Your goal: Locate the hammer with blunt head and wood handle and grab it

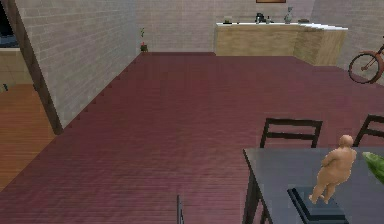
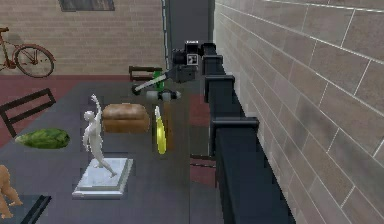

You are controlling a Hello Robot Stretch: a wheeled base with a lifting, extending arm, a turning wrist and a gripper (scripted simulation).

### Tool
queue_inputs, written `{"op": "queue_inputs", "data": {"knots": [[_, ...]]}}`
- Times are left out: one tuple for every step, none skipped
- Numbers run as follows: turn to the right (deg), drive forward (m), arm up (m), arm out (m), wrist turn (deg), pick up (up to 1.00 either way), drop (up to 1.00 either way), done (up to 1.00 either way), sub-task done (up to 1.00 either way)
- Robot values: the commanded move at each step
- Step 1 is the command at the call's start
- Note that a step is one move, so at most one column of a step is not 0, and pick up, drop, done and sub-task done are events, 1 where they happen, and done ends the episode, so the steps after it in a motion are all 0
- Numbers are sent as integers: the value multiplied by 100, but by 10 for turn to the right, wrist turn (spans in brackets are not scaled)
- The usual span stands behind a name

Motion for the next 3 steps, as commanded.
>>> {"op": "queue_inputs", "data": {"knots": [[0,0,0,0,210,0,0,0,0],[0,0,0,0,0,100,0,0,0],[0,0,0,0,0,0,0,100,0]]}}
